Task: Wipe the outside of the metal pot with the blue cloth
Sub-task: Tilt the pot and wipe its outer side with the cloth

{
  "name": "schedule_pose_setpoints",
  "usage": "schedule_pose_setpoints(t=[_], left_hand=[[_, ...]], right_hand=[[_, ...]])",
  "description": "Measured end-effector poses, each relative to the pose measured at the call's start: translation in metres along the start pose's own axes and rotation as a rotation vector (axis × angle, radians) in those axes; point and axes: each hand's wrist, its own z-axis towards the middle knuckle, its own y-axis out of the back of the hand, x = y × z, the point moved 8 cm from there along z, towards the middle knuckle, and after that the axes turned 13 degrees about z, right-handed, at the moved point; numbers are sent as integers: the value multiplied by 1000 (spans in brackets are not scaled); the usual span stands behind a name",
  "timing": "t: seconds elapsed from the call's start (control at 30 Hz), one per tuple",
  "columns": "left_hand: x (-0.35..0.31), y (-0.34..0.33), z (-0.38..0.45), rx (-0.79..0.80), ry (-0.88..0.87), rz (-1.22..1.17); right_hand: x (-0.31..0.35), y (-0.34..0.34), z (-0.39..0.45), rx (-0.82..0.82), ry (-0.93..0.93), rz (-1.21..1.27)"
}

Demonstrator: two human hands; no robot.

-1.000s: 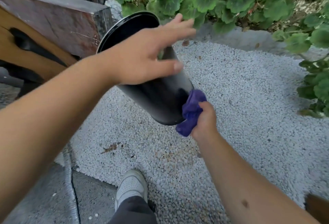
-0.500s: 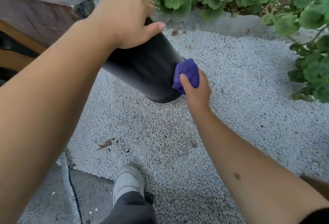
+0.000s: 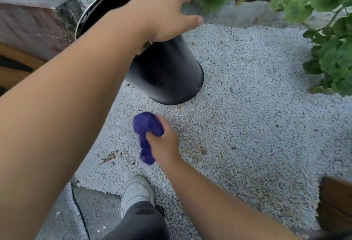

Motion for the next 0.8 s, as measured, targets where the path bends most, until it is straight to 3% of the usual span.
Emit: schedule_pose_setpoints(t=[0.1, 0.17, 0.3, 0.37, 0.47, 0.53, 0.8], left_hand=[[-3, 9, -8, -71, -93, -118], [-2, 11, -15, -87, -178, -161], [19, 15, -49, -204, -286, -255], [35, -5, -84, -160, -294, -236], [53, -40, -116, -32, -106, -341], [55, -41, -111, -55, -21, -386], [29, -7, -76, -154, 0, -346]], right_hand=[[11, 41, 34, -210, -106, 373], [26, 51, 51, -143, -121, 543], [34, 50, 58, -57, -106, 594], [31, 47, 59, -43, -129, 608], [35, 46, 60, -9, -134, 605], [40, 47, 60, 4, -136, 629], [48, 88, 51, -7, -265, 448]])
